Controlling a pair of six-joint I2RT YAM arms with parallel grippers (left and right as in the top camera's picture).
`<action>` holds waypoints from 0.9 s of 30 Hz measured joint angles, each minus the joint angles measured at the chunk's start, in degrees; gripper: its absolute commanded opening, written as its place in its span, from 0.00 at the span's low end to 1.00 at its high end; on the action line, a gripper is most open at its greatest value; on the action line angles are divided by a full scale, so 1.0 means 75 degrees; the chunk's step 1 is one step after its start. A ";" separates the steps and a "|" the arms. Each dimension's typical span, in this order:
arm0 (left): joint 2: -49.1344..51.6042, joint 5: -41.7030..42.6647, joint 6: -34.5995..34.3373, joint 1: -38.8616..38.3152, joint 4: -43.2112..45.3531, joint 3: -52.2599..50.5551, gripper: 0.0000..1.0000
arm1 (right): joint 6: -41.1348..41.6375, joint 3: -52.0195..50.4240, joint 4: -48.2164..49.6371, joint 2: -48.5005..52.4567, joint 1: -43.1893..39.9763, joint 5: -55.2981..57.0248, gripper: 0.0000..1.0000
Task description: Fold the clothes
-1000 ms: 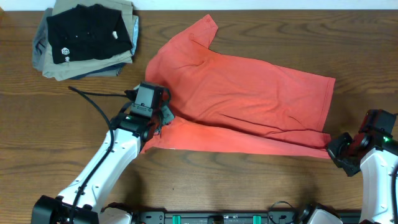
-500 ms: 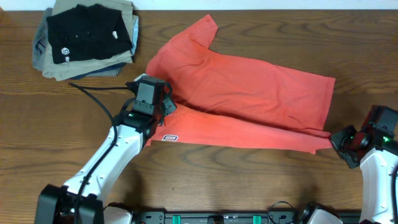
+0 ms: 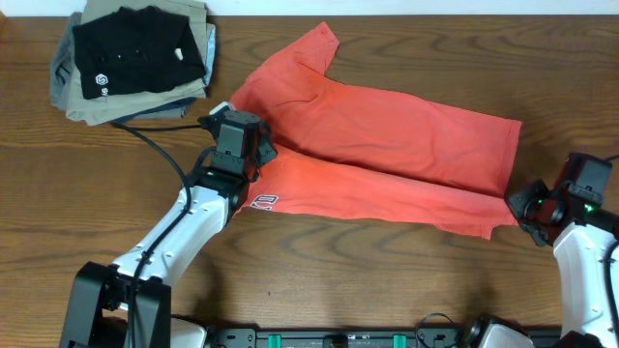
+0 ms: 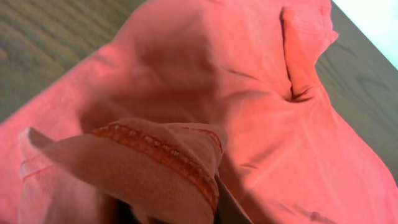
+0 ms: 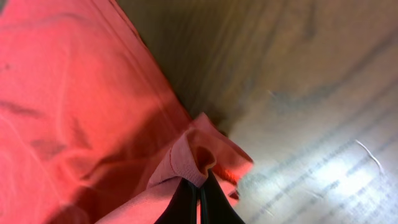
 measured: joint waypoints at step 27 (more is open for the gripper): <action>-0.1594 0.0207 0.1169 0.0009 -0.4505 0.0119 0.27 | -0.1810 0.0411 -0.1396 0.0367 0.0140 -0.1387 0.61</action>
